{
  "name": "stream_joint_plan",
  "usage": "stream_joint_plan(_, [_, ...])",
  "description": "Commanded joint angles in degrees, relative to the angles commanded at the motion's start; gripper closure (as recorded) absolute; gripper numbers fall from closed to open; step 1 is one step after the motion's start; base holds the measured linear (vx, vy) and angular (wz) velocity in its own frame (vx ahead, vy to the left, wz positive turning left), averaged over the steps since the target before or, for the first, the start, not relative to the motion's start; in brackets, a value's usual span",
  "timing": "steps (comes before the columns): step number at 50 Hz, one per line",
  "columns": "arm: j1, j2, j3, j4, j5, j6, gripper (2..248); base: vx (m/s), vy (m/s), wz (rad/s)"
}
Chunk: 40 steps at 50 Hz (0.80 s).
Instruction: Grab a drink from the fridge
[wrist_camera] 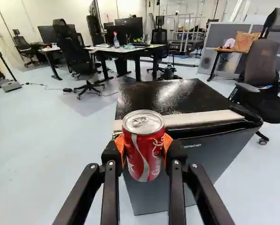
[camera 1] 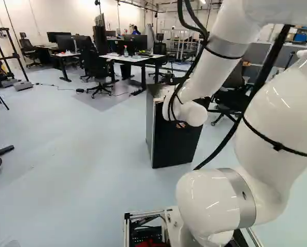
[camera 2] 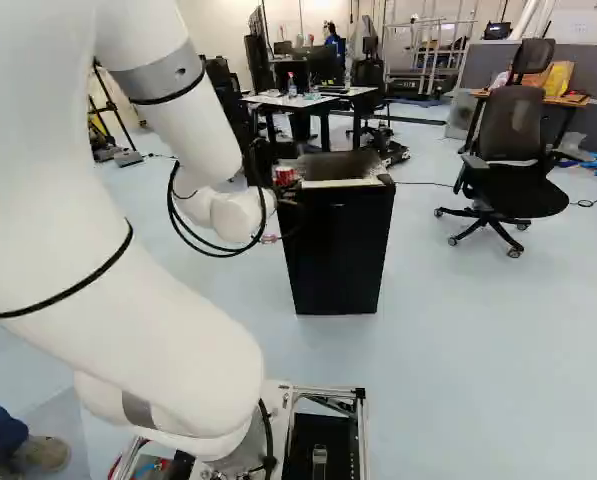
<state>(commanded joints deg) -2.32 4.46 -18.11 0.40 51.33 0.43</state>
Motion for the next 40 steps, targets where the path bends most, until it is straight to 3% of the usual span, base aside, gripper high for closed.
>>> stream_joint_plan(40, [2.0, 9.9, 11.3, -0.3, -1.1, -0.4, 152, 0.000, 0.000, 0.000])
